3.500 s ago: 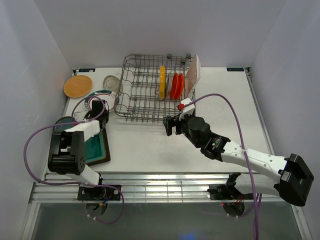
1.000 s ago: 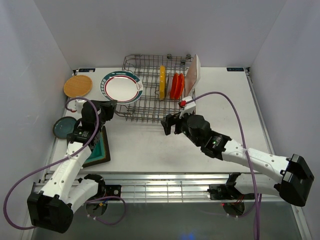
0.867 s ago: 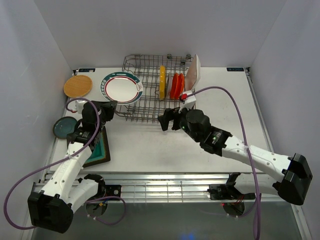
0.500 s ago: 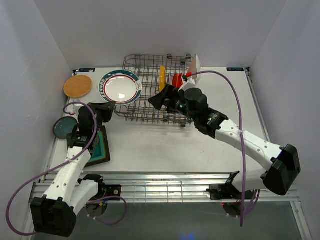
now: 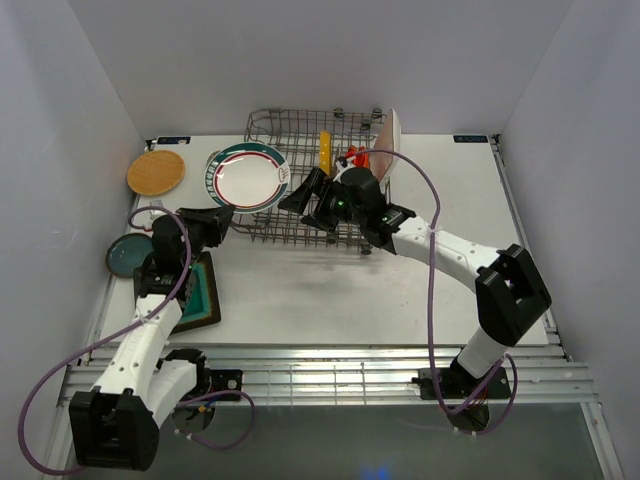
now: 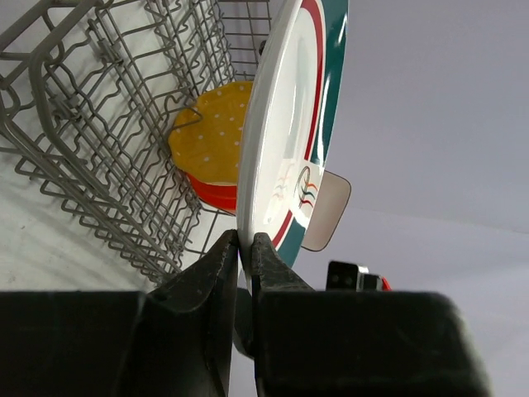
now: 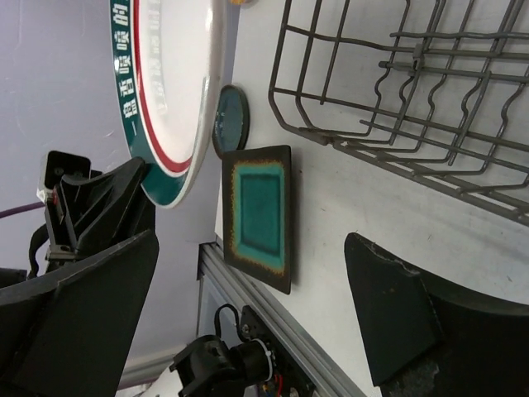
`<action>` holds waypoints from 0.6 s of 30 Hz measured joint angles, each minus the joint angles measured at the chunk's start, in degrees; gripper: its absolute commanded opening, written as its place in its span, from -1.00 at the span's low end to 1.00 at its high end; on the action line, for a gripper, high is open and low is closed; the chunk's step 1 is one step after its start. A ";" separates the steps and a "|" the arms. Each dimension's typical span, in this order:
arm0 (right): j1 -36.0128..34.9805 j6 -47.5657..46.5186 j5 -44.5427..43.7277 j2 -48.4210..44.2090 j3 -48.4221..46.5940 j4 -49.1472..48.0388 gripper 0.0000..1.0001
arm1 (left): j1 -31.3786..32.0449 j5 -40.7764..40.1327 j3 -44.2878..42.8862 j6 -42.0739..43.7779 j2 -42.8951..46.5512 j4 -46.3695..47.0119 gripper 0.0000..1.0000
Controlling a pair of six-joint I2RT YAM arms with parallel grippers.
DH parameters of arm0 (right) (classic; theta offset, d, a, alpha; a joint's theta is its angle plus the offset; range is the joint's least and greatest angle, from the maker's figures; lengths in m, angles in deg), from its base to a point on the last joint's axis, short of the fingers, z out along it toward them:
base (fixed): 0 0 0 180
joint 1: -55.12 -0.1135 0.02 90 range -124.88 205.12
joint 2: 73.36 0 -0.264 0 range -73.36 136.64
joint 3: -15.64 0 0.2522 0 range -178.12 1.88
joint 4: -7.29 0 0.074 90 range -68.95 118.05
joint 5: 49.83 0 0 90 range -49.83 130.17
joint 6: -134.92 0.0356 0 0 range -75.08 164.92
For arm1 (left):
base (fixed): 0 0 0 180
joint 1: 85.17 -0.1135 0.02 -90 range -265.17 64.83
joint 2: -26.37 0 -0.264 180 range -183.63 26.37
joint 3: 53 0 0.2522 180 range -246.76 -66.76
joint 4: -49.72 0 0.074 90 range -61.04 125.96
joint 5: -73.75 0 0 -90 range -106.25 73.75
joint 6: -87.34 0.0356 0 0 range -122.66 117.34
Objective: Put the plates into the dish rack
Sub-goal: Insert the plate into the dish rack.
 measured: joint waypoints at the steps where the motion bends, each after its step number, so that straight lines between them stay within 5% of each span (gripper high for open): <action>1: 0.68 0.15 1.31 1.33 -0.59 -0.81 1.00 | -0.02 0.15 0.00 0.00 0.24 0.00 -1.00; 18: 5.60 -0.42 10.43 7.63 -10.08 -2.73 0.89 | -0.15 0.26 0.00 0.31 1.27 -2.67 -1.00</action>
